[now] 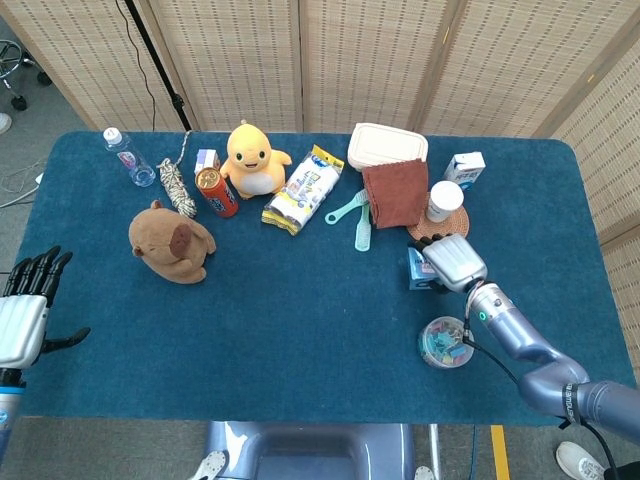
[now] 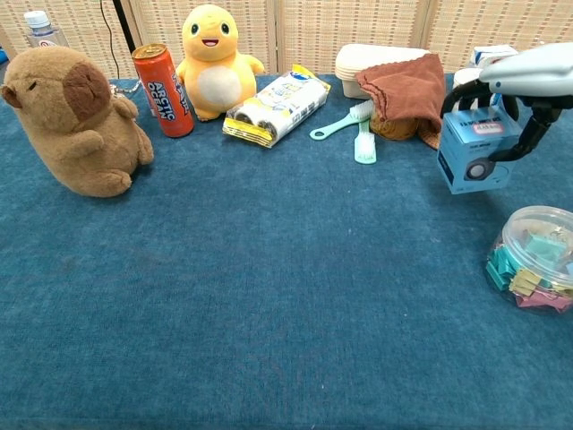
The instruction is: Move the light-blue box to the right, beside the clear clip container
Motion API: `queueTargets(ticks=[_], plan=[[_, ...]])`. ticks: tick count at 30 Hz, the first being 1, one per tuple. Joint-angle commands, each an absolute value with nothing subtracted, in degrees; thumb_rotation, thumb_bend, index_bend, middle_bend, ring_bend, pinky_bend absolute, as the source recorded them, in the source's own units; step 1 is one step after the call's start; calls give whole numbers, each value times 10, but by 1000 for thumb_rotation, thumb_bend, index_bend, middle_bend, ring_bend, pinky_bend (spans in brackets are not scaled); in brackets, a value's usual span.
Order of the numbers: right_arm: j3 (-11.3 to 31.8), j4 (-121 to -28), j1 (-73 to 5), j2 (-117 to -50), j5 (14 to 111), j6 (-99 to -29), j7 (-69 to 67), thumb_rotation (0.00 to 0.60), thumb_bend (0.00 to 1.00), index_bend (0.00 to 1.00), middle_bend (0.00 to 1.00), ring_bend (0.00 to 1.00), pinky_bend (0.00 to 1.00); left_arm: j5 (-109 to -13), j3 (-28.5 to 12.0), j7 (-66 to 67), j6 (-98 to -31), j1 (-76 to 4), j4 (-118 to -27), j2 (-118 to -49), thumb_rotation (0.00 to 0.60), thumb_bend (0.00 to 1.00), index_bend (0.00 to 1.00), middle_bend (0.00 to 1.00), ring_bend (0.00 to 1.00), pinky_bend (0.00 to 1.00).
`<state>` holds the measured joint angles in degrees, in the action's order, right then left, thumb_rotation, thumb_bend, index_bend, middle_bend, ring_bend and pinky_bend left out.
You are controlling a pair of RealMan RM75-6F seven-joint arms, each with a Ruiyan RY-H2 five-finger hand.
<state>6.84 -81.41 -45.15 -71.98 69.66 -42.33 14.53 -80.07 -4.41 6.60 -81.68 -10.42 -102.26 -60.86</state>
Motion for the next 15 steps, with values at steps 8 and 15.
queueTargets(ticks=[8, 15], plan=[[50, -805, -445, -722, 691, -404, 128, 600, 791, 421, 446, 437, 429, -809, -45, 52, -814, -106, -1016, -609, 600, 0, 0, 0, 0, 0], [38, -815, -436, -716, 719, -418, 115, 600, 792, 422, 447, 437, 429, -808, -46, 50, -813, -105, -1015, -608, 600, 0, 0, 0, 0, 0]])
